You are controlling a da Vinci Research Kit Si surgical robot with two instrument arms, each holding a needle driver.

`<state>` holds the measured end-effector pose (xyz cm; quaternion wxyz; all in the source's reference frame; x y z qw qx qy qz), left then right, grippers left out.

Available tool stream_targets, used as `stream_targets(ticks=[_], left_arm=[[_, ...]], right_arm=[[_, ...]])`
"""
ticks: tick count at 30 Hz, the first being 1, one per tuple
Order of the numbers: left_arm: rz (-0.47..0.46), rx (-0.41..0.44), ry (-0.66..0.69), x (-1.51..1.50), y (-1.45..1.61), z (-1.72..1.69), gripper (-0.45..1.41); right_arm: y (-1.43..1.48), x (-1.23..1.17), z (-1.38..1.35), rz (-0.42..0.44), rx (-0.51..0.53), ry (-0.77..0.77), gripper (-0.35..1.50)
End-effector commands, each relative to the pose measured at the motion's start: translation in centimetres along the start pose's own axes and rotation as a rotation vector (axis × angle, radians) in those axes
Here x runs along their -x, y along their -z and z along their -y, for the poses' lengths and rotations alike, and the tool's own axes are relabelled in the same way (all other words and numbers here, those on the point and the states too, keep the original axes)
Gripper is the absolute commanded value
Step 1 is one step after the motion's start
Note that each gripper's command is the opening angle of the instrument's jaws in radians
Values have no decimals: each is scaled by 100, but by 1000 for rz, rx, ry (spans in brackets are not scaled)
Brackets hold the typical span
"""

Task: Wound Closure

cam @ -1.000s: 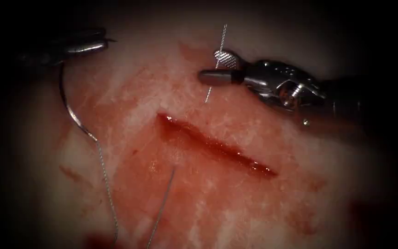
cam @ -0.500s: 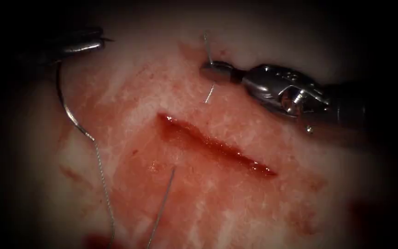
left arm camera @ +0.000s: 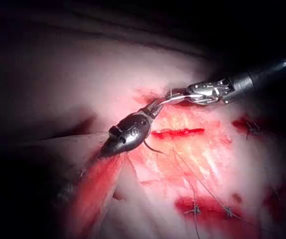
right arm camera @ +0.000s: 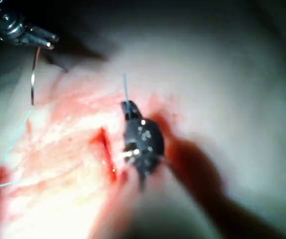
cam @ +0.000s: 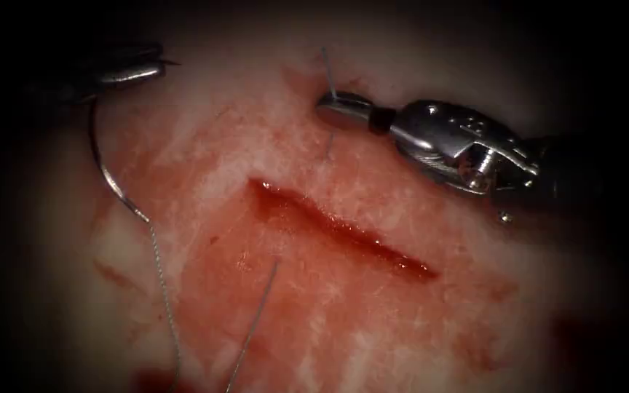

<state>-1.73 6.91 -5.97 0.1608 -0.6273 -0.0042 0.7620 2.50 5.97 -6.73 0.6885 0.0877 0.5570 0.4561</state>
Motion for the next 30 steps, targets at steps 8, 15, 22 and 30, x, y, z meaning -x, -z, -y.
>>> stream_targets(ticks=[8,15,22,30], left_arm=[[2,-1,3,6,-3,-4,-35],[23,-29,1,13,3,7,-35],[112,-30,14,48,-5,20,-35],[156,-86,25,78,-14,48,-35]], right_arm=[[3,-7,0,-80,45,59,135],[47,-13,15,-71,39,62,140],[83,-10,54,-59,50,94,146],[106,-2,86,-51,43,118,146]])
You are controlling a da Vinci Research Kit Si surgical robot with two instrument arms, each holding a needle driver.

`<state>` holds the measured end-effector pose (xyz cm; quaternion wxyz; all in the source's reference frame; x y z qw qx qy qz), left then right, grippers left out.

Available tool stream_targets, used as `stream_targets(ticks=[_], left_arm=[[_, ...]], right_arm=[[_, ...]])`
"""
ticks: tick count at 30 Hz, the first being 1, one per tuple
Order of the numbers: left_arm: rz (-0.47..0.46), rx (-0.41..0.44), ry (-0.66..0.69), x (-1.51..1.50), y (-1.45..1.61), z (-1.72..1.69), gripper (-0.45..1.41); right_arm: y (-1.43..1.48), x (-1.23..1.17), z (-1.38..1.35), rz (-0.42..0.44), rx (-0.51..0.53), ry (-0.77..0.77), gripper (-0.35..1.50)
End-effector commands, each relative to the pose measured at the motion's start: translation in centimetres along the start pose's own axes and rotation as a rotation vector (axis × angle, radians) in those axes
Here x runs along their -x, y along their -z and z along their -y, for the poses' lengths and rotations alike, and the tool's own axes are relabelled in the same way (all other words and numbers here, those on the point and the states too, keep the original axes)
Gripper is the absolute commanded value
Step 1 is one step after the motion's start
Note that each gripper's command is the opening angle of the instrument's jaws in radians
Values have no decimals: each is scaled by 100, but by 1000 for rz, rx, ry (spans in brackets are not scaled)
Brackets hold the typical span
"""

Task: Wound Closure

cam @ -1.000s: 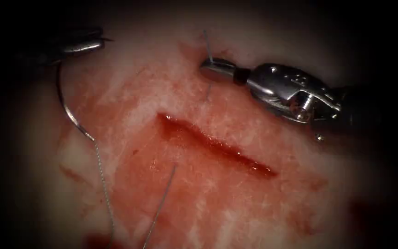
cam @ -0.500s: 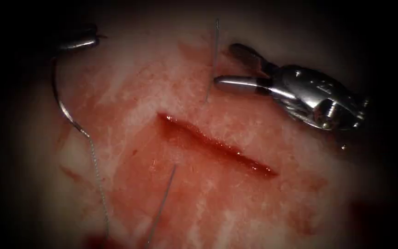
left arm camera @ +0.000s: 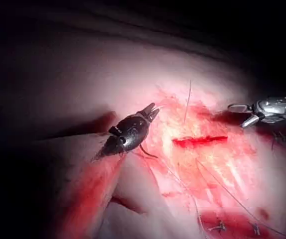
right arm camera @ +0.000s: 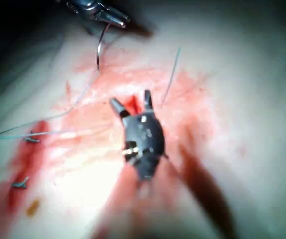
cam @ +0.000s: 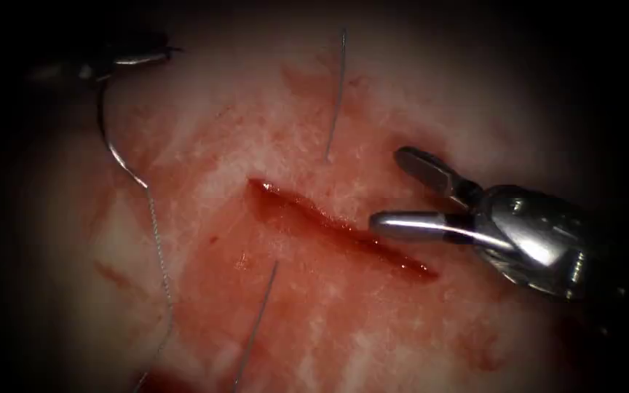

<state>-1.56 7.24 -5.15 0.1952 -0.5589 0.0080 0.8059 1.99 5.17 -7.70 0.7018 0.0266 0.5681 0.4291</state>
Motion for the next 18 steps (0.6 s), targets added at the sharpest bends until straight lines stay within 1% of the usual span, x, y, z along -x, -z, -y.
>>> stream_targets(ticks=[1,3,4,6,7,8,9,11,13,14,15,18], left_arm=[[0,-4,11,8,-14,1,-35],[-1,-3,5,12,-22,2,-35],[28,2,-5,18,-33,-1,-35],[65,7,-13,23,-40,-3,6],[74,6,-10,25,-44,-5,32],[80,-14,25,26,-46,-6,44],[86,-29,64,24,-47,-5,53],[91,-42,101,20,-46,-4,59],[91,-62,109,16,-45,-2,61],[88,-77,115,14,-44,-2,63],[79,-110,130,6,-42,1,67],[41,-147,150,-5,-38,3,60]], right_arm=[[2,10,13,0,-5,1,146],[4,12,15,3,-6,2,146],[5,12,16,2,-6,8,146],[4,13,16,5,-5,9,146],[3,13,16,4,-4,10,146],[2,14,16,4,-3,10,146],[1,15,17,3,-3,11,146],[2,15,17,3,-3,11,146],[2,15,17,3,-3,11,146],[2,15,17,3,-3,11,146],[2,15,18,4,-4,11,146],[3,15,17,4,-4,11,146]])
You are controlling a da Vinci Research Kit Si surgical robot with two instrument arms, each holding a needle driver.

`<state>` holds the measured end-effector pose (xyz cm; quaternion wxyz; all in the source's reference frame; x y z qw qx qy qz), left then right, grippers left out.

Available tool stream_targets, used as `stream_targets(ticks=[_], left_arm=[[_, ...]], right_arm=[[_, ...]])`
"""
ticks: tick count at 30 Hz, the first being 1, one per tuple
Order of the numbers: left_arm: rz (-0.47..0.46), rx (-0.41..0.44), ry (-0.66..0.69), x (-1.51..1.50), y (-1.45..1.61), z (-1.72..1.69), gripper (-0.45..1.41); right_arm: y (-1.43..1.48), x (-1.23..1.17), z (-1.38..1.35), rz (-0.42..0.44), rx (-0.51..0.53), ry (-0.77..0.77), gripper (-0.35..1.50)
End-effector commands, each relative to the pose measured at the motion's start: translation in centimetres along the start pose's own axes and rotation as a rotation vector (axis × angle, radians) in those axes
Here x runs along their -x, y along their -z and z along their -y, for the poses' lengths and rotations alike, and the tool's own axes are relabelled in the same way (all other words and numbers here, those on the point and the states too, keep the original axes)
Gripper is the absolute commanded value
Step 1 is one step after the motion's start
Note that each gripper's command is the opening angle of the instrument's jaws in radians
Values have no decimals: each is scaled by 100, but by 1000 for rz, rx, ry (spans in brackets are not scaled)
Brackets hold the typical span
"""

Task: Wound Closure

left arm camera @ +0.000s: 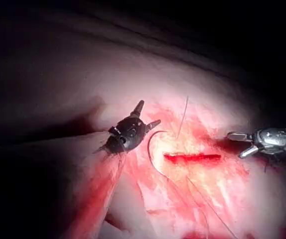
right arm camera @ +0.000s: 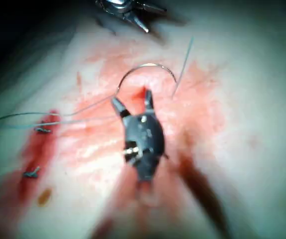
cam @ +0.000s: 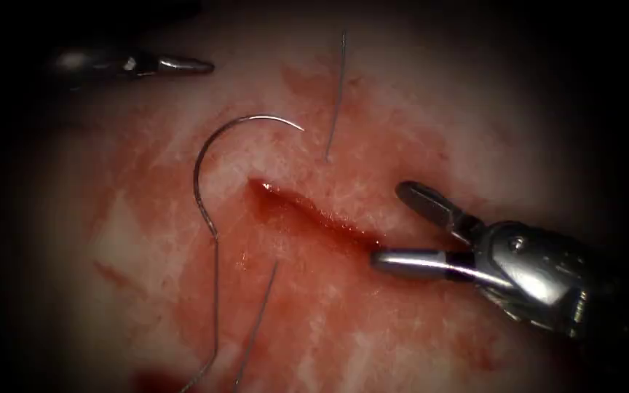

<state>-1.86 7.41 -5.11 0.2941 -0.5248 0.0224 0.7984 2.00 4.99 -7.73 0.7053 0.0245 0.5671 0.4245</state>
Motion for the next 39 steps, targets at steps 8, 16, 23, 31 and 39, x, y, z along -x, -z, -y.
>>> stream_targets(ticks=[8,16,23,31,39], left_arm=[[-155,222,18,-15,14,-40,41],[-219,316,-165,-16,23,-95,23],[-249,438,-347,5,20,-161,24],[-193,479,-579,59,23,-212,41],[-93,492,-716,77,29,-241,45]], right_arm=[[0,5,1,0,-8,0,148],[1,7,1,0,-9,1,148],[2,8,-1,0,-10,2,148],[5,8,-2,0,-12,2,146],[5,8,-2,0,-12,2,146]])
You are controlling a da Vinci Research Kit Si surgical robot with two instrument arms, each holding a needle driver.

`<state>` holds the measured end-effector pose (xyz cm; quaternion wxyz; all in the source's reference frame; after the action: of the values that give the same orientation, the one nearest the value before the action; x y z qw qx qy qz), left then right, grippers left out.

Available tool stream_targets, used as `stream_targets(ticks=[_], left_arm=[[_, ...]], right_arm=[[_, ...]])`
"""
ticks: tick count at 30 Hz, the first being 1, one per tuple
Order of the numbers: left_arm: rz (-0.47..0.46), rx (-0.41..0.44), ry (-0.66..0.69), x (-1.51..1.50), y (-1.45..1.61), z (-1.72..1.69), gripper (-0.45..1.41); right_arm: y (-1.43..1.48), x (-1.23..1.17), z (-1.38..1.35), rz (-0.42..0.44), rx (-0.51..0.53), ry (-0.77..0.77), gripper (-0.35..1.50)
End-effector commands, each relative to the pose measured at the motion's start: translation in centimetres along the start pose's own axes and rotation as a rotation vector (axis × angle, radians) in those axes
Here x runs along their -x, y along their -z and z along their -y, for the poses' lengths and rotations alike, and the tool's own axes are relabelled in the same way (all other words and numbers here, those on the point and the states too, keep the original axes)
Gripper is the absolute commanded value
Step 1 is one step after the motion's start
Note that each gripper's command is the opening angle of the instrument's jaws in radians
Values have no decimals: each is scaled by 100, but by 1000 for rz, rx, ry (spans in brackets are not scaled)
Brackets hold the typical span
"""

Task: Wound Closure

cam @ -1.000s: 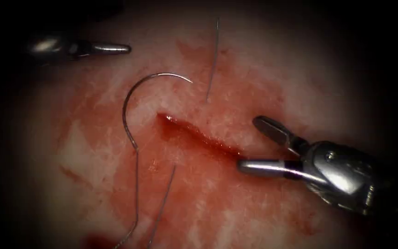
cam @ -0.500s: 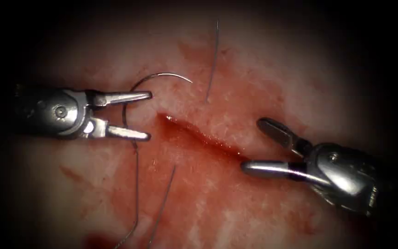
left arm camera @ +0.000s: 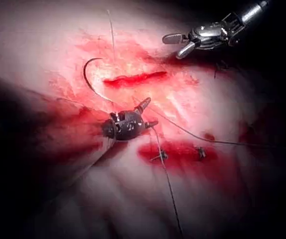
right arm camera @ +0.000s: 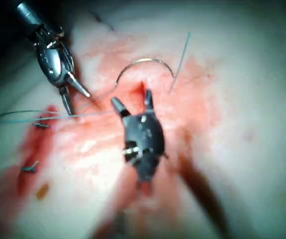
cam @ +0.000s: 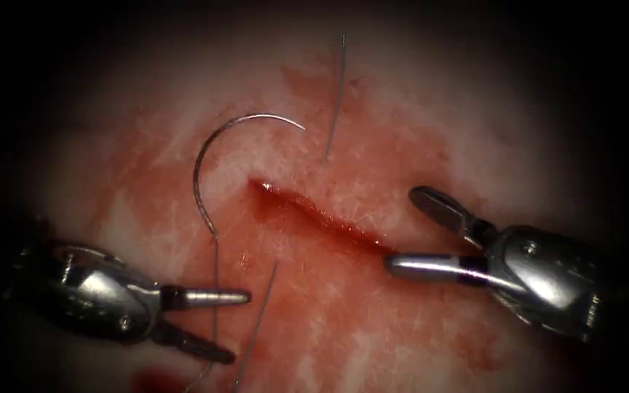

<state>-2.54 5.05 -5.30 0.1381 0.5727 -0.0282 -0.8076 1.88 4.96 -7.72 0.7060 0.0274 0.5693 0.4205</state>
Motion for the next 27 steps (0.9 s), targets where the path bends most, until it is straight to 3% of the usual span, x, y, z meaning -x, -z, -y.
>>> stream_targets(ticks=[1,7,15,27], left_arm=[[4,8,-1,1,-8,-9,45],[10,16,-7,-9,-7,-27,45],[-21,14,3,-43,-5,-39,48],[-53,13,-6,-50,-9,-40,46]], right_arm=[[-6,6,3,0,-2,-1,146],[-6,6,3,0,-2,-1,146],[-8,17,-2,1,-1,10,146],[-9,18,-2,1,-4,11,146]])
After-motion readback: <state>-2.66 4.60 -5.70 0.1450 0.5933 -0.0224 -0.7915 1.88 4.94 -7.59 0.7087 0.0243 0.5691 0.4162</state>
